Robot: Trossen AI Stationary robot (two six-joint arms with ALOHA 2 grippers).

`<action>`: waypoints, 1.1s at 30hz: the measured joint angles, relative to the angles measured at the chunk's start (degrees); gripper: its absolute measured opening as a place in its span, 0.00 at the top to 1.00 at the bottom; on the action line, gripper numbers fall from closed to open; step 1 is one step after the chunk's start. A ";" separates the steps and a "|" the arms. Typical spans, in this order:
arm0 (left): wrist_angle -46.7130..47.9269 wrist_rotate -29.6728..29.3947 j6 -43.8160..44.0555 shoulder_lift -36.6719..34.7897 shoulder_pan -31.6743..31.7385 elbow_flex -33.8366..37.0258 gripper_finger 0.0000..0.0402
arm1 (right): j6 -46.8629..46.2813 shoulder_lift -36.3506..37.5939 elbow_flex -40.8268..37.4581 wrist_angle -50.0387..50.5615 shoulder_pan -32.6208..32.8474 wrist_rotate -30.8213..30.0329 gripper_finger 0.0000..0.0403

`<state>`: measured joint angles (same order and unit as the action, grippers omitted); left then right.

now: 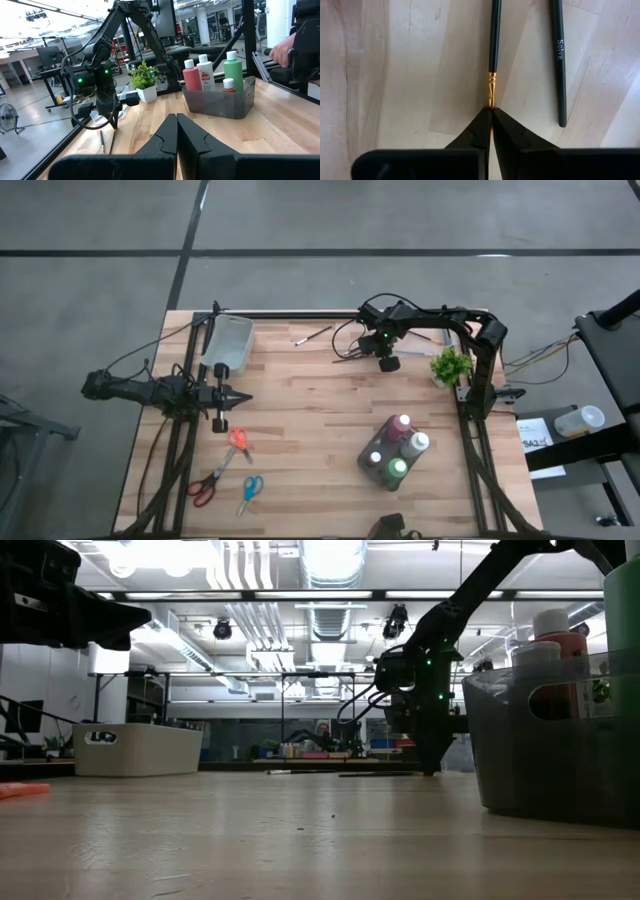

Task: Pick & Place Paint Supplies
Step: Put the gold paint brush into the transparent bin

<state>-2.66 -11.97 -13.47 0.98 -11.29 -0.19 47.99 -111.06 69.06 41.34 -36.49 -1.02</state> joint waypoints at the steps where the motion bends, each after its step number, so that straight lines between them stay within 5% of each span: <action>1: 0.00 0.00 0.00 0.01 0.00 0.00 1.00 | 0.00 0.08 0.00 0.00 0.00 0.01 0.97; 21: 0.01 0.00 0.00 0.01 0.00 0.00 1.00 | -3.35 6.57 -0.04 -0.27 1.77 1.48 0.97; 33: 0.00 0.00 0.00 0.00 0.00 0.00 1.00 | -8.16 22.07 0.00 2.27 1.73 -0.55 0.97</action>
<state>-2.66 -11.97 -13.47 0.98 -11.29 -0.19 39.83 -88.99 69.06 43.62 -34.76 -1.57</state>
